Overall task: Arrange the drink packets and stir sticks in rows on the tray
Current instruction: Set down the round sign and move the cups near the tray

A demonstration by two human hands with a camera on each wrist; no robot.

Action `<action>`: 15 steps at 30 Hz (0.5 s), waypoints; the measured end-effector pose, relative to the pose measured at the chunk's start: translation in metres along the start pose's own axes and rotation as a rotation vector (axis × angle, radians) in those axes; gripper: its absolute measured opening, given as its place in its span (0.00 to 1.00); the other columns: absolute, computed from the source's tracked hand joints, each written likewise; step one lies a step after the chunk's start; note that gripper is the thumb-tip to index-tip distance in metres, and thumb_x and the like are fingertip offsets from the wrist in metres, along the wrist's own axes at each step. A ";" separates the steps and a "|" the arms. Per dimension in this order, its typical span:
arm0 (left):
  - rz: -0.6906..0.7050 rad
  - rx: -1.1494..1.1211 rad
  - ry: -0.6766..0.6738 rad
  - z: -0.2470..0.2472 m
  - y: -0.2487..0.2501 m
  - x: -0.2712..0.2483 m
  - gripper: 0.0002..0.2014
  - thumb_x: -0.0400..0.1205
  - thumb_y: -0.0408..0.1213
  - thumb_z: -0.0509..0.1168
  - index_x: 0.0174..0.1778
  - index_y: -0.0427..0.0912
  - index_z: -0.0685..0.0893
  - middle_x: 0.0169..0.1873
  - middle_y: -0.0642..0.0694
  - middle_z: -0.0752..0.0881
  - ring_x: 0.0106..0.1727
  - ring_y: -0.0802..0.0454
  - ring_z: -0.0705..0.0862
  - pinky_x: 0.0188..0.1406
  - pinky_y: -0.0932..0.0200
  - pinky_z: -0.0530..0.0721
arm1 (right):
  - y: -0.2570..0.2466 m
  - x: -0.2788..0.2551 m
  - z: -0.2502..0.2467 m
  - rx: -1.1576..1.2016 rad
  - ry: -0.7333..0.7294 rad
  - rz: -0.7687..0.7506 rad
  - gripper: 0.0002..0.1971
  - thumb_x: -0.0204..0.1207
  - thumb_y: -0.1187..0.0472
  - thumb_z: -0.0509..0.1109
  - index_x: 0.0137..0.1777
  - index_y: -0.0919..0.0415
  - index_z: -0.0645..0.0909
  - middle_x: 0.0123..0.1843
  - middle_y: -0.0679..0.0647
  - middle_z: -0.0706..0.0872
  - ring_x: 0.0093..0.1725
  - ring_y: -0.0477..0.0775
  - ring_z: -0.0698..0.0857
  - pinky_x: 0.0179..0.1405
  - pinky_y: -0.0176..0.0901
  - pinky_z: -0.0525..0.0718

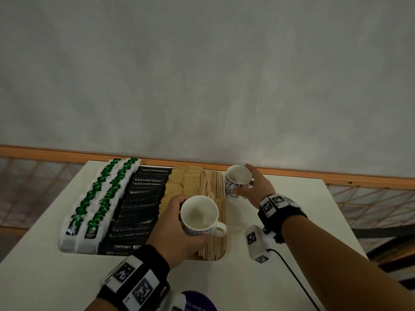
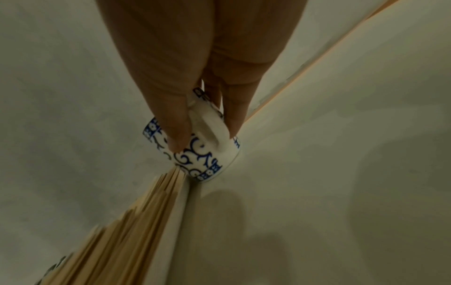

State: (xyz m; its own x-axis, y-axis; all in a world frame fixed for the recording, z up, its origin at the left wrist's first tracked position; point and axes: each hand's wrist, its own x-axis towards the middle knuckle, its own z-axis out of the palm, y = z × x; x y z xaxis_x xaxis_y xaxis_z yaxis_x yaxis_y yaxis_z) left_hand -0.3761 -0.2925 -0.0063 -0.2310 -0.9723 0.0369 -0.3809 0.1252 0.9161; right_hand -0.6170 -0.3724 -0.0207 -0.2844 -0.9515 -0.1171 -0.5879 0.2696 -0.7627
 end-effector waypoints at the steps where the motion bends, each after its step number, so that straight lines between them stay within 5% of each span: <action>1: -0.005 0.002 0.001 0.002 -0.001 0.001 0.38 0.61 0.38 0.84 0.62 0.58 0.70 0.54 0.62 0.80 0.54 0.65 0.81 0.49 0.68 0.83 | 0.002 -0.001 -0.002 0.001 -0.005 0.006 0.45 0.64 0.61 0.82 0.80 0.50 0.63 0.69 0.53 0.79 0.67 0.56 0.79 0.68 0.51 0.77; 4: -0.009 0.006 0.013 0.009 -0.002 0.004 0.38 0.60 0.39 0.84 0.62 0.59 0.71 0.54 0.63 0.80 0.54 0.64 0.81 0.50 0.65 0.84 | 0.012 -0.006 -0.013 -0.031 0.019 0.033 0.44 0.63 0.55 0.83 0.77 0.52 0.65 0.67 0.51 0.79 0.64 0.54 0.80 0.62 0.48 0.79; 8: -0.025 -0.023 0.022 0.019 0.002 0.006 0.37 0.60 0.39 0.84 0.59 0.61 0.71 0.53 0.63 0.80 0.53 0.65 0.81 0.50 0.63 0.84 | 0.023 -0.017 -0.027 -0.131 0.008 0.091 0.21 0.64 0.47 0.81 0.53 0.50 0.78 0.45 0.47 0.86 0.48 0.49 0.85 0.46 0.42 0.81; 11: -0.022 -0.025 -0.001 0.027 0.009 0.007 0.37 0.60 0.39 0.84 0.58 0.62 0.70 0.54 0.63 0.79 0.53 0.64 0.80 0.47 0.68 0.82 | 0.026 -0.018 -0.028 -0.139 -0.009 0.089 0.08 0.68 0.49 0.78 0.39 0.48 0.83 0.36 0.48 0.89 0.42 0.49 0.88 0.50 0.50 0.87; 15: -0.026 -0.006 -0.030 0.035 0.015 0.009 0.38 0.61 0.40 0.84 0.61 0.58 0.69 0.53 0.62 0.79 0.53 0.63 0.80 0.48 0.67 0.82 | 0.025 -0.017 -0.026 -0.108 0.023 0.085 0.05 0.70 0.53 0.77 0.37 0.50 0.85 0.33 0.48 0.89 0.38 0.47 0.88 0.50 0.48 0.88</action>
State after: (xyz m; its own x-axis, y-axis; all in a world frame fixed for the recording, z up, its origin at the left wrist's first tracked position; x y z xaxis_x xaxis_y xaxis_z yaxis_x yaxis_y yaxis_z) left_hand -0.4156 -0.2922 -0.0061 -0.2475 -0.9689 0.0008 -0.3818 0.0983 0.9190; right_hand -0.6465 -0.3459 -0.0214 -0.3532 -0.9213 -0.1627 -0.6386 0.3645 -0.6777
